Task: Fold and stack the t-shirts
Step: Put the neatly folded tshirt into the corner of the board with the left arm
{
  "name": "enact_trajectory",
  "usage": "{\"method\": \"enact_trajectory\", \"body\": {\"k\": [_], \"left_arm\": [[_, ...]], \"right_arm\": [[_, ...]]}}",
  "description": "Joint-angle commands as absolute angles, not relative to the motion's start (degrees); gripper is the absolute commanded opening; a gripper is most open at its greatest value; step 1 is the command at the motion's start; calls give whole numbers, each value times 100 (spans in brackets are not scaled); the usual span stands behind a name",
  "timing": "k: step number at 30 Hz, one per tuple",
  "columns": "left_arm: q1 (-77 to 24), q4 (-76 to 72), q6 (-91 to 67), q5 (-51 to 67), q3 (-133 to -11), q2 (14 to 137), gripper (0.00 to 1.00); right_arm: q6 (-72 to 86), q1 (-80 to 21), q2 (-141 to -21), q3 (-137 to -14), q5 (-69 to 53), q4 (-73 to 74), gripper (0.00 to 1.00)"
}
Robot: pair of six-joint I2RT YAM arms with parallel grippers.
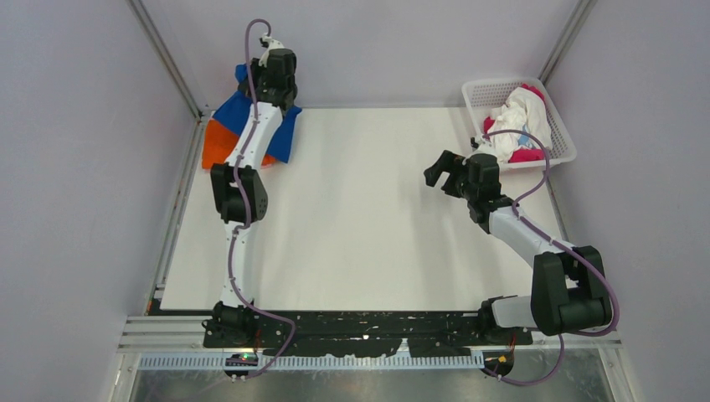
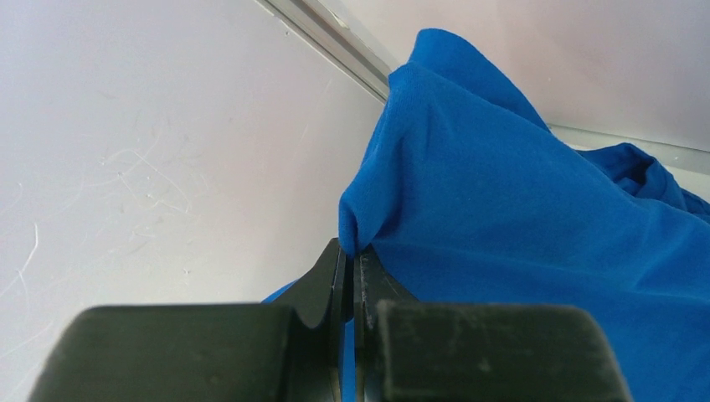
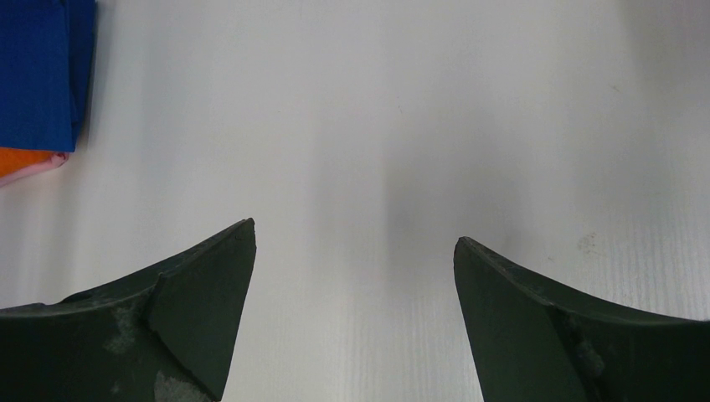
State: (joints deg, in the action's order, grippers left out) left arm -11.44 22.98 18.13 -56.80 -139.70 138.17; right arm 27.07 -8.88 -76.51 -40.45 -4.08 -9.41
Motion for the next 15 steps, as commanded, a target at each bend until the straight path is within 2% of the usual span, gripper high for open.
{"method": "enact_trajectory", "body": {"k": [1,7,15], "left_arm": [[-995,2153,1577,-5678,-14030,13068,0],[-827,2433,1346,-5502,-13984,13045,0],[-542,2787,825,-4685,-13916,13332,0]], "right_arm": [[2637,-863,-7581,-4115,-330,-1230,95],[2629,-861,-7558,-4112,-321,-1222,95],[2628,-863,-7621,-4152,-357,-1185,95]]}}
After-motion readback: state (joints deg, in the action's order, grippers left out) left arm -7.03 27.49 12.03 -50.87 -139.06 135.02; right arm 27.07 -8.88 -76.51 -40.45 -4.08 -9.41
